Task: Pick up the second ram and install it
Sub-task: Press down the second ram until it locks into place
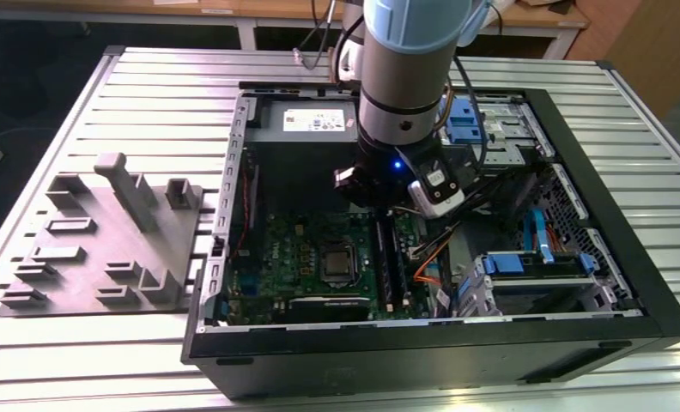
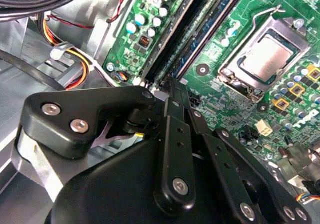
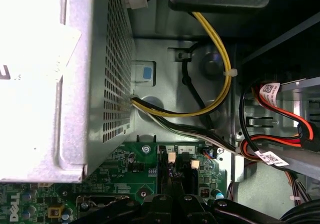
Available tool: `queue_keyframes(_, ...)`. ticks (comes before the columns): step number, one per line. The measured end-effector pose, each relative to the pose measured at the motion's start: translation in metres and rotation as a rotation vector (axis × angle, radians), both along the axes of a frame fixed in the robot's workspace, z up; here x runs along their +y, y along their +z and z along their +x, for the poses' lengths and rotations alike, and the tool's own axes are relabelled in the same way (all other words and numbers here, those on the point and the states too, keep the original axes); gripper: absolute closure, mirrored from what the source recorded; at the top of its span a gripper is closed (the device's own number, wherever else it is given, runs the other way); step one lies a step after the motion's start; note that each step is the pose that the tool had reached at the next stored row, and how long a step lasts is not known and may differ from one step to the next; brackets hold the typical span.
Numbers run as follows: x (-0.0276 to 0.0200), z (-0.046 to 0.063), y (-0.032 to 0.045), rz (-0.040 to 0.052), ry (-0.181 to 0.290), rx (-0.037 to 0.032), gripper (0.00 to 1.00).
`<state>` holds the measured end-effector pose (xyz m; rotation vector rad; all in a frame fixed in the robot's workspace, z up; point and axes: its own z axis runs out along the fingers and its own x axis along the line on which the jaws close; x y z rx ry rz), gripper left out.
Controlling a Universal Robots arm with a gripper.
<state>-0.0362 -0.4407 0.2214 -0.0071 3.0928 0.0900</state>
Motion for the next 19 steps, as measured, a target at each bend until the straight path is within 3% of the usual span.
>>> queue_keyframes(19,0.0000,0.0000,-0.0041,0.0001,0.000,-0.0002,0.90)
